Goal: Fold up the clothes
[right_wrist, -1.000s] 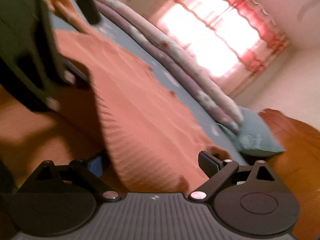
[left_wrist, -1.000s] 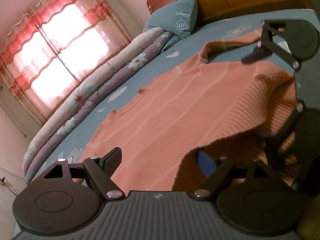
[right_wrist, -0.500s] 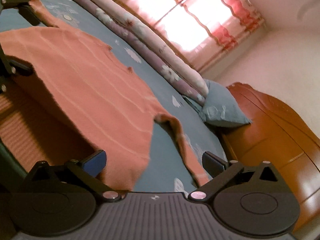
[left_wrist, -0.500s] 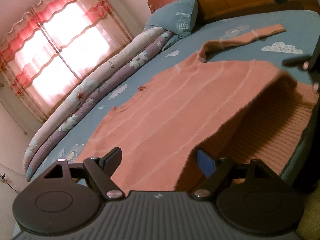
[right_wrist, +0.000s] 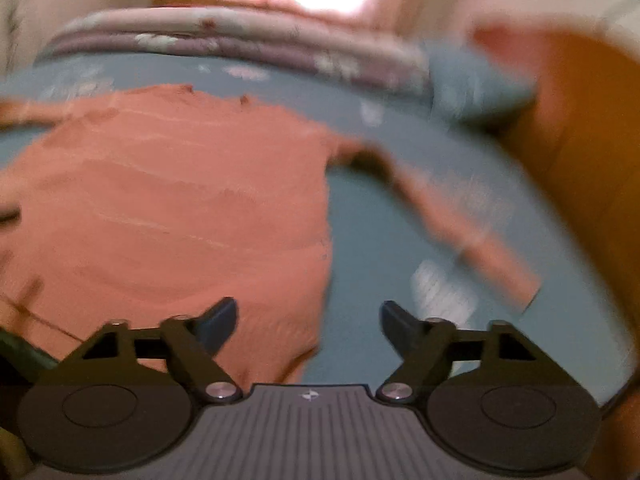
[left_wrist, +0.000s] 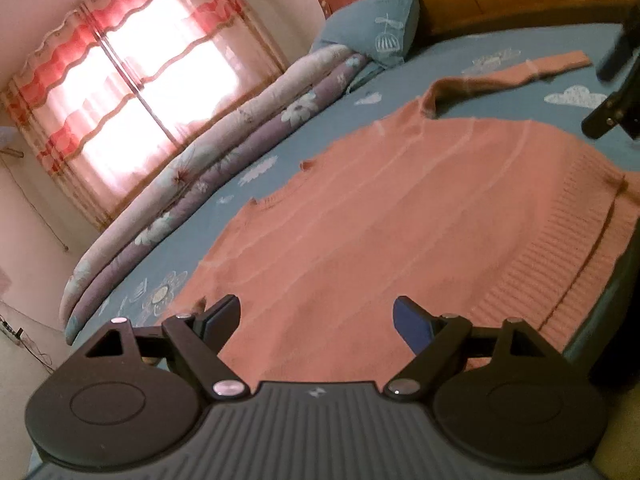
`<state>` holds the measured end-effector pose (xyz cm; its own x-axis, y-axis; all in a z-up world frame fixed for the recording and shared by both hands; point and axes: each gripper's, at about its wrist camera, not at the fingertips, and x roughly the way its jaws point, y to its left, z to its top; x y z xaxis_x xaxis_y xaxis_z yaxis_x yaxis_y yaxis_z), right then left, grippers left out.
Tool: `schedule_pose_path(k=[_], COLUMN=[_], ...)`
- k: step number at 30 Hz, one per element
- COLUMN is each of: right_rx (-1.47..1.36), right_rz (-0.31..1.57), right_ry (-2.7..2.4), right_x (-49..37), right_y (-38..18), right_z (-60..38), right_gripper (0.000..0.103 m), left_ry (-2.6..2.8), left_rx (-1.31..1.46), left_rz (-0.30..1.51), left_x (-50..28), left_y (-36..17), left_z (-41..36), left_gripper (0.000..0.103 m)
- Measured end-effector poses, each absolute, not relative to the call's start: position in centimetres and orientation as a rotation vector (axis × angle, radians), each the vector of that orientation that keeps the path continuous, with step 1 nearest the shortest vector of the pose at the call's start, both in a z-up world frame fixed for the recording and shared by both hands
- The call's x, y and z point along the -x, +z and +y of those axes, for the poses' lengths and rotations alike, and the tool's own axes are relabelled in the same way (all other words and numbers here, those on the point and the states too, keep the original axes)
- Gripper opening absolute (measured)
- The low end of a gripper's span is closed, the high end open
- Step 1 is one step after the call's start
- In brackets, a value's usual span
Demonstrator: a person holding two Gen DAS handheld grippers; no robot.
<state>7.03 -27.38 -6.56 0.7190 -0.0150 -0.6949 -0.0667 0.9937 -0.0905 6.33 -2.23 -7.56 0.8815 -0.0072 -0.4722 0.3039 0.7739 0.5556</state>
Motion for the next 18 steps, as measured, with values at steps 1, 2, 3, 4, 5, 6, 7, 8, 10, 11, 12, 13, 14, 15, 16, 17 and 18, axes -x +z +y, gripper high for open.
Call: schedule_pose_path(k=[1, 2, 3, 4, 5, 6, 7, 8, 10, 11, 12, 13, 14, 15, 16, 17, 18], right_rx=[0.005, -0.115, -0.236, -0.356, -0.468, -0.547, -0.587, -0.617, -0.654, -0.688, -0.722, -0.761, -0.809, -0.853, -0.888, -0.916, -0.932], right_rz=[0.805, 0.834, 0.861, 0.882, 0.891, 0.89, 0.885, 0.879, 0.871, 0.882, 0.893, 0.907, 0.928, 0.948, 0.957, 0.958, 0.961], right_ry=[0.047, 0.075, 0.103, 0.132, 0.157, 0.172, 0.182, 0.192, 0.208, 0.206, 0.203, 0.199, 0.194, 0.189, 0.179, 0.179, 0.188], right_x=[-7.5, -7.7, -7.9, -8.1, -8.0, -7.9, -7.9, -8.0, -8.4, -8.8, -9.1, -9.3, -9.3, -9.4, -9.3, -9.1, -8.9], right_y=[-6.9, -7.4, -7.8, -8.3, -8.9, -9.3, -9.5, -9.6, -9.8, -10.1, -10.4, -10.8, -11.3, -12.1, -12.5, -12.8, -12.7], right_z=[-28.5, -29.8, -31.1, -32.4, -33.7, -34.7, -35.3, -35.7, -36.0, -36.2, -36.4, -36.6, -37.0, -37.2, -37.5, -37.7, -37.8], right_gripper=[0.077, 0.077, 0.077, 0.077, 0.077, 0.077, 0.077, 0.078, 0.084, 0.085, 0.085, 0.085, 0.085, 0.084, 0.079, 0.079, 0.079], left_ry=[-0.172, -0.173, -0.171, -0.168, -0.166, -0.166, -0.167, -0.171, -0.187, -0.194, -0.199, -0.205, -0.21, -0.217, -0.222, -0.222, -0.221], left_rx=[-0.67, -0.666, -0.66, -0.654, -0.654, -0.656, -0.658, -0.66, -0.664, -0.668, -0.674, -0.68, -0.683, -0.685, -0.687, -0.691, -0.695], left_rz=[0.472, 0.476, 0.481, 0.487, 0.492, 0.497, 0.5, 0.503, 0.507, 0.509, 0.509, 0.507, 0.507, 0.507, 0.507, 0.508, 0.511], left_x=[-6.2, -6.1, -6.1, -6.1, -6.1, -6.1, -6.1, -6.2, -6.3, -6.4, -6.4, -6.4, -6.3, -6.2, -6.1, -6.1, -6.1], left_y=[-7.6, -7.6, -7.6, -7.7, -7.7, -7.8, -7.9, -8.0, -8.1, -8.2, -8.3, -8.3, -8.4, -8.4, -8.4, -8.4, -8.5], left_z=[-2.1, -2.0, -1.9, -1.8, -1.7, -1.7, -1.8, -1.9, -2.4, -2.6, -2.9, -3.2, -3.4, -3.5, -3.7, -3.7, -3.7], left_gripper=[0.084, 0.084, 0.084, 0.084, 0.084, 0.084, 0.084, 0.084, 0.084, 0.084, 0.084, 0.084, 0.084, 0.084, 0.084, 0.084, 0.084])
